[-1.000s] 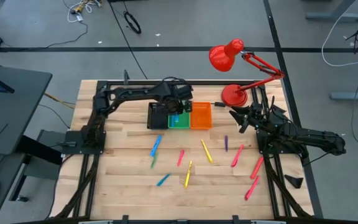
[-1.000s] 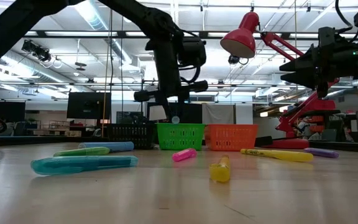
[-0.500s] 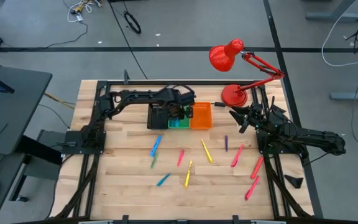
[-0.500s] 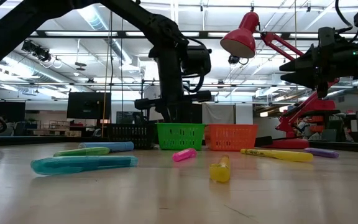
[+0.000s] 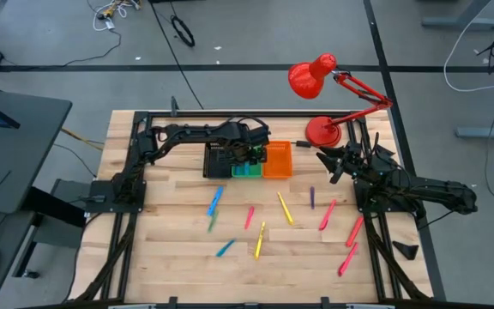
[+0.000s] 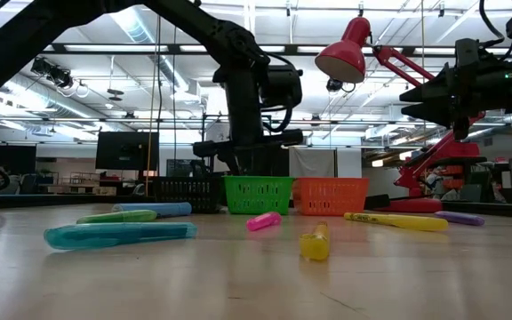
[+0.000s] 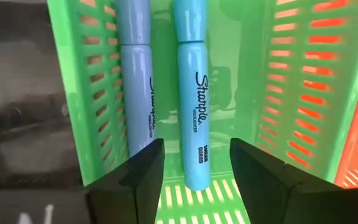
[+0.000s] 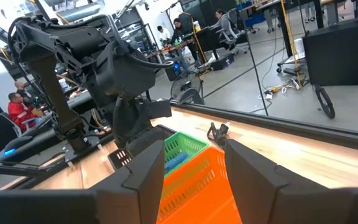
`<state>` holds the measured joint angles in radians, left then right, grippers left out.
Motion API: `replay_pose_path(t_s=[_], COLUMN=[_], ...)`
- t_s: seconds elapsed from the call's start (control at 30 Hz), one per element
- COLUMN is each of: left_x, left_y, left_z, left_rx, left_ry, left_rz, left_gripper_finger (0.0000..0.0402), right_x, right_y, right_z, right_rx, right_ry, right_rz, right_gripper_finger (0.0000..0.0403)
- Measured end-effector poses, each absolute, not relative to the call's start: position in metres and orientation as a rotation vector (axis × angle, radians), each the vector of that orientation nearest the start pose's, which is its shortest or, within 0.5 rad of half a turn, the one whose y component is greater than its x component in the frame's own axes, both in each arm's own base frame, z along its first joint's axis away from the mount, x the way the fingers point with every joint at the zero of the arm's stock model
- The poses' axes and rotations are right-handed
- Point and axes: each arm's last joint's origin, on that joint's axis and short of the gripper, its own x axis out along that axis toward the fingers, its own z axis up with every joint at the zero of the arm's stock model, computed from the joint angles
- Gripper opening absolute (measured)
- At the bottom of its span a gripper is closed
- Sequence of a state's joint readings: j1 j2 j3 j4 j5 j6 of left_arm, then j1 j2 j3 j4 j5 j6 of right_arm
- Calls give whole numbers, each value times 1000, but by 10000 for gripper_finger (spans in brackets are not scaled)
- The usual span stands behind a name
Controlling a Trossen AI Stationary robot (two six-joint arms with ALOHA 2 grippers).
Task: Pick & Place Markers
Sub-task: Put the large blue highlighter pen into the green bin
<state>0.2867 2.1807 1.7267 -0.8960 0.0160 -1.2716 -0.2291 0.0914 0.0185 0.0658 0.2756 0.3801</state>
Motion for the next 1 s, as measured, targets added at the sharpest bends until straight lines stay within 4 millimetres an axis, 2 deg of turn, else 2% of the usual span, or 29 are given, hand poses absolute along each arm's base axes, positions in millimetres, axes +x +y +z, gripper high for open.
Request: replay_pose_path(t_s=[0.5,0.83,1.0], left_x=[420,400,386], left_y=[125,132,128], left_z=[192,231,249], left_rx=[-1266,-1220,-1192], left_ry=[1004,970,1004], left_rz=[944,916,919], left_gripper_finger=[192,192,192], right_x=[97,97,97], right_y=[-31,-31,-31], right_z=[169,169,169], right_rx=[372,372,372], right_ry=[-89,-89,-89], right_rz=[-500,-500,-500], right_gripper_finger=[170,170,170])
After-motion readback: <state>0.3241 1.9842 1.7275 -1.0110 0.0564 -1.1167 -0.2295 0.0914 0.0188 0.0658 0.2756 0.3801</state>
